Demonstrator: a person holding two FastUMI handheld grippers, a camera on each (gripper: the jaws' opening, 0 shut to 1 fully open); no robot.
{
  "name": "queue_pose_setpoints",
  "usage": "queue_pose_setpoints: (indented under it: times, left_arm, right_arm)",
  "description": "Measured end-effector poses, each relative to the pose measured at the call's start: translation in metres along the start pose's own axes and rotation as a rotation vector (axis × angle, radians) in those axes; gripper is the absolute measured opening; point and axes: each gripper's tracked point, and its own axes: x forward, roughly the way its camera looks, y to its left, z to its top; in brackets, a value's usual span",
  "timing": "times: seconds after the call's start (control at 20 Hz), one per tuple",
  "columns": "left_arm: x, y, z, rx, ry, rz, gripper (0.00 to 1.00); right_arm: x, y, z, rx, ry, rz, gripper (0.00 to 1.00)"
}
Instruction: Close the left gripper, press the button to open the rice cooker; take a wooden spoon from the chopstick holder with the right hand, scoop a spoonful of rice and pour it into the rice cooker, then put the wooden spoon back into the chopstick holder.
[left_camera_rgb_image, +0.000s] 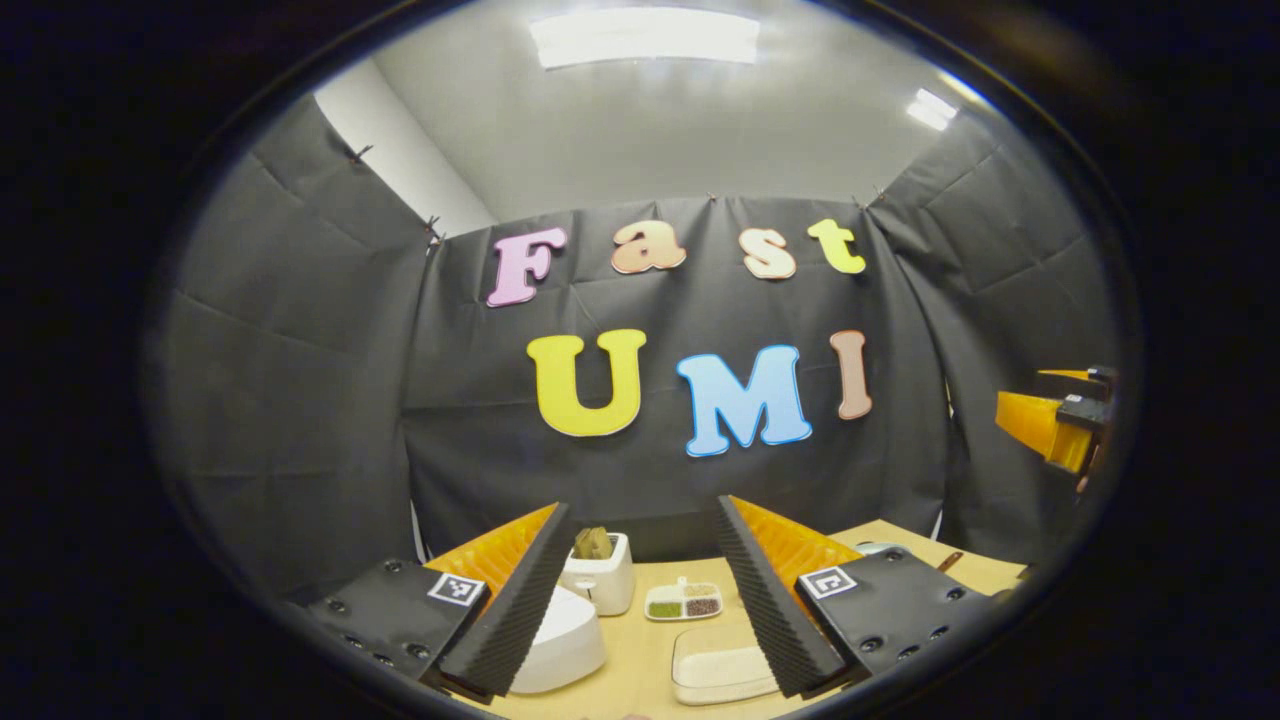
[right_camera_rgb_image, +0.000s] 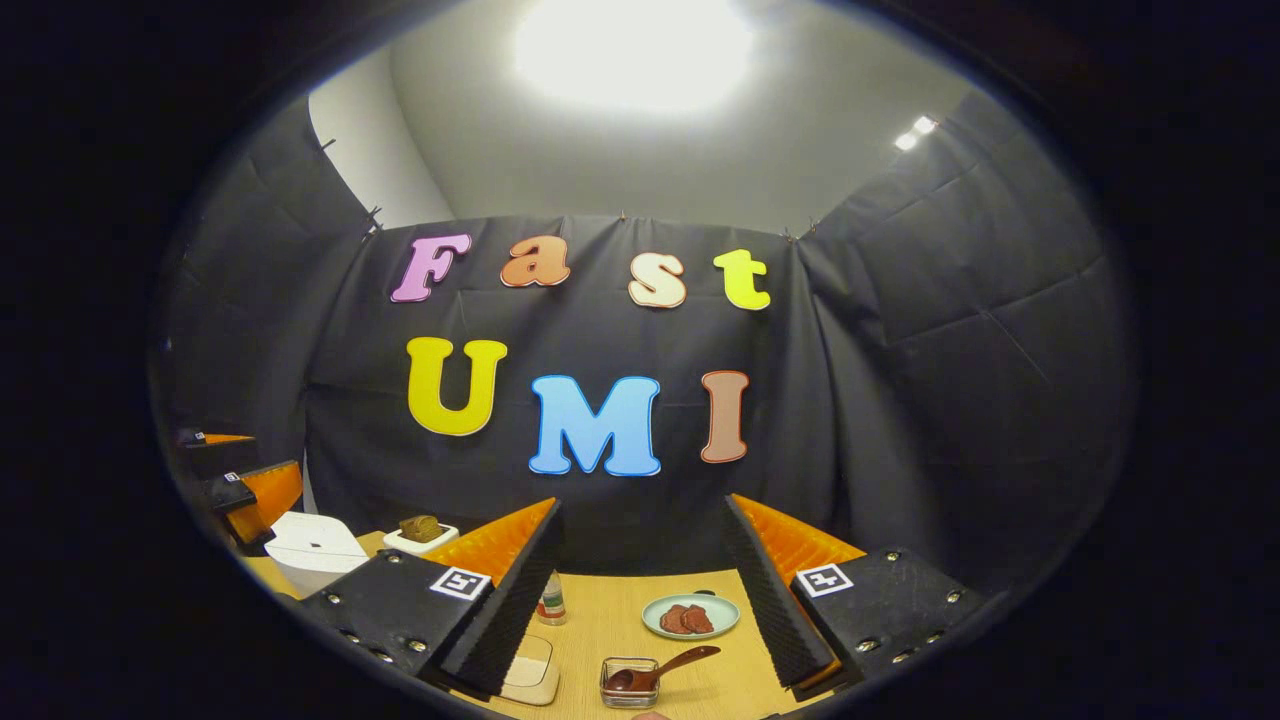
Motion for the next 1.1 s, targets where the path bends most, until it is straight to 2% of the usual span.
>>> queue_pose_setpoints:
  times: [0.4,0.6,0.65,0.75,0.8,0.85,0.9,0.95,1.1]
  left_arm:
    - [0.005,0.013,-0.002,0.001,0.008,0.017,0.97]
    - [0.009,0.017,-0.007,0.004,0.022,0.017,0.73]
    - [0.008,0.019,-0.008,0.002,0.022,0.016,0.7]
    - [0.007,0.027,-0.008,0.009,0.021,0.032,0.57]
    - [0.007,0.03,-0.009,0.017,0.024,0.037,0.43]
    - [0.008,0.032,-0.012,0.025,0.03,0.041,0.39]
    - [0.01,0.033,-0.015,0.028,0.04,0.037,0.26]
    - [0.01,0.034,-0.02,0.025,0.052,0.037,0.19]
    - [0.017,0.044,-0.028,-0.014,0.06,0.041,0.11]
  right_arm:
    - [0.011,0.003,-0.011,0.002,0.03,0.013,0.95]
    - [0.015,0.007,-0.014,-0.009,0.038,0.022,0.95]
    - [0.016,0.009,-0.015,-0.008,0.043,0.027,0.95]
    - [0.018,0.013,-0.017,-0.005,0.05,0.035,0.96]
    - [0.019,0.015,-0.017,-0.004,0.05,0.041,0.96]
    - [0.019,0.017,-0.016,-0.005,0.051,0.046,0.96]
    - [0.021,0.019,-0.017,-0.008,0.051,0.05,0.96]
    - [0.021,0.021,-0.016,-0.01,0.051,0.052,0.96]
    - [0.021,0.028,-0.014,-0.012,0.045,0.058,0.96]
